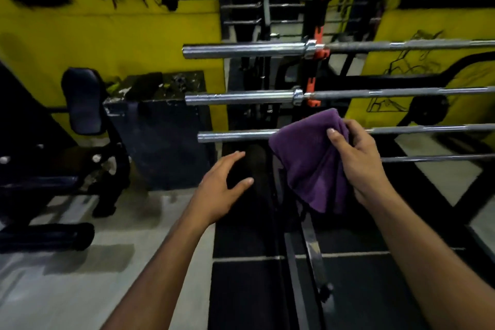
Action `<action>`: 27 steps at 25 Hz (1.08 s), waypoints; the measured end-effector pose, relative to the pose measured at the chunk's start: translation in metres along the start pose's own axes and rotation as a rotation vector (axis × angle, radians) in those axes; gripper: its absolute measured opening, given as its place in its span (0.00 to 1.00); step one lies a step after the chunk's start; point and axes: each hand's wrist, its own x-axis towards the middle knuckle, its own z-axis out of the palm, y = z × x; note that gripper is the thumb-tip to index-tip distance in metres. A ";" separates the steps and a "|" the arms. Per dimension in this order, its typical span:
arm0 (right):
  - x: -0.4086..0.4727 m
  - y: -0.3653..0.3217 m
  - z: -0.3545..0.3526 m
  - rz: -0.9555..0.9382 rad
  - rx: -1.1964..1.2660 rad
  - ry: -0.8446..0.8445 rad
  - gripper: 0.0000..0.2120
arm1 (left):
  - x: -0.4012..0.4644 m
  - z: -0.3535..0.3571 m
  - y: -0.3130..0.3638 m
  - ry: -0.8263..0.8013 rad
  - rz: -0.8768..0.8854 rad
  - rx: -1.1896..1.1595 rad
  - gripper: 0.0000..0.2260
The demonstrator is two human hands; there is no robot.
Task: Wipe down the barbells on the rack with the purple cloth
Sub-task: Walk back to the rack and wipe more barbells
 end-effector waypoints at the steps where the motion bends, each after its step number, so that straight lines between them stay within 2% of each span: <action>1: 0.011 -0.001 0.000 0.001 0.055 0.062 0.05 | 0.022 -0.001 0.011 -0.013 0.036 -0.049 0.27; 3: 0.035 0.011 -0.002 0.052 0.173 0.189 0.08 | 0.069 0.004 0.030 -0.037 0.058 -0.240 0.26; 5: 0.059 0.034 -0.006 0.157 0.307 0.310 0.08 | 0.113 0.024 0.048 -0.103 0.005 -0.525 0.22; 6: 0.069 0.044 -0.009 0.218 0.406 0.366 0.08 | 0.132 0.036 0.056 -0.177 -0.039 -0.664 0.19; 8: 0.088 0.055 -0.013 0.350 0.604 0.470 0.15 | 0.169 0.060 0.071 -0.341 -0.072 -0.837 0.16; 9: 0.094 0.059 -0.016 0.403 0.691 0.470 0.19 | 0.185 0.070 0.077 -0.391 -0.082 -0.854 0.14; 11: 0.105 0.060 -0.018 0.469 0.800 0.332 0.24 | 0.222 0.083 0.083 -0.421 -0.047 -0.824 0.11; 13: 0.118 0.069 -0.017 0.498 0.798 0.213 0.23 | 0.259 0.093 0.086 -0.433 -0.011 -0.815 0.12; 16: 0.137 0.084 -0.012 0.521 0.737 0.215 0.23 | 0.301 0.100 0.085 -0.470 0.108 -0.640 0.15; 18: 0.170 0.088 -0.020 0.453 0.569 0.359 0.24 | 0.342 0.101 0.078 -0.407 0.316 -0.351 0.17; 19: 0.189 0.089 -0.029 0.392 0.445 0.449 0.23 | 0.367 0.095 0.075 -0.323 0.447 -0.193 0.17; 21: 0.231 0.082 -0.051 0.254 0.219 0.621 0.32 | 0.419 0.077 0.074 -0.156 0.700 0.030 0.18; 23: 0.272 0.075 -0.075 0.156 0.134 0.744 0.43 | 0.465 0.055 0.077 -0.119 0.866 0.179 0.20; 25: 0.312 0.066 -0.094 0.016 -0.059 0.853 0.41 | 0.505 0.043 0.075 -0.156 0.971 0.285 0.22; 27: 0.353 0.064 -0.114 -0.146 -0.414 0.867 0.34 | 0.537 0.041 0.077 -0.210 1.045 0.339 0.22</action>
